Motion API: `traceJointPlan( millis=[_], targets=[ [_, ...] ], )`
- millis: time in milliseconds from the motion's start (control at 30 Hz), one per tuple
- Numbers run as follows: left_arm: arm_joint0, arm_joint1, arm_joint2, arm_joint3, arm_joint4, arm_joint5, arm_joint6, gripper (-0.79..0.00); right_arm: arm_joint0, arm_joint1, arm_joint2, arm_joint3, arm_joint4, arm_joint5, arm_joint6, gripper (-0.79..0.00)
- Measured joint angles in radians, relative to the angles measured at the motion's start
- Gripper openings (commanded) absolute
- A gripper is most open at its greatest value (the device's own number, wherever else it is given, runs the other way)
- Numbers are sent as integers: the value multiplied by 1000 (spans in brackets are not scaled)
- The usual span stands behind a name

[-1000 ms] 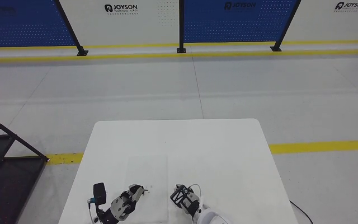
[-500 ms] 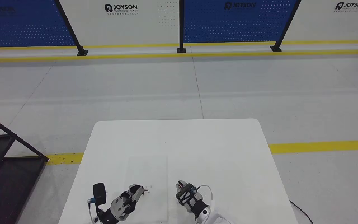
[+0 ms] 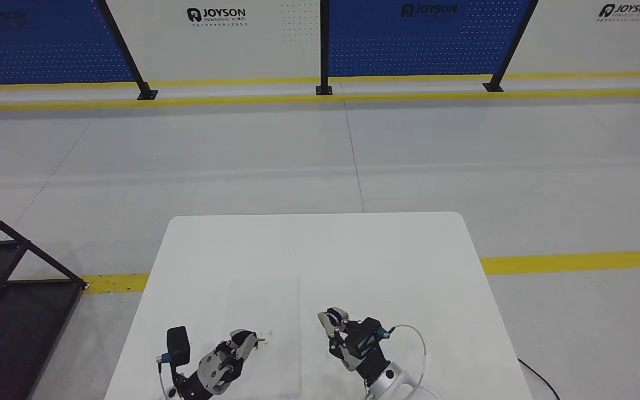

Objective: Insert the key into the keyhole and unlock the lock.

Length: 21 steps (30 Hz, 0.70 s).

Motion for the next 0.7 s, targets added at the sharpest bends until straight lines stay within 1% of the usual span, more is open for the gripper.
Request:
traceJointPlan(
  millis=[200, 300, 367, 433, 467, 533, 600, 700],
  targets=[
    [-3, -1, 7, -7, -15, 3, -4, -785, 3, -1, 0, 0, 12, -6, 6, -785],
    [-12, -8, 35, -32, -95, 4, 22, -785, 21, -7, 2, -1, 133, -53, -18, -785],
    [-18, -13, 67, -29, -170, -41, 52, -785, 34, -13, -7, 14, 235, -107, -73, -785],
    [-29, -18, 93, -18, -235, -65, 81, -785, 46, -20, -20, 33, 314, -153, -133, -785],
    [-36, -22, 118, -10, -271, -76, 95, -785, 55, -25, -31, 49, 365, -185, -180, -785],
    [-50, -28, 158, 1, -317, -79, 106, -785, 71, -34, -55, 74, 424, -233, -239, -785],
    [-71, -35, 207, 16, -348, -78, 139, -785, 94, -43, -82, 103, 485, -305, -287, -785],
    [-107, -44, 266, 33, -344, -78, 181, -785, 124, -56, -128, 140, 528, -401, -339, -785]
  ],
)
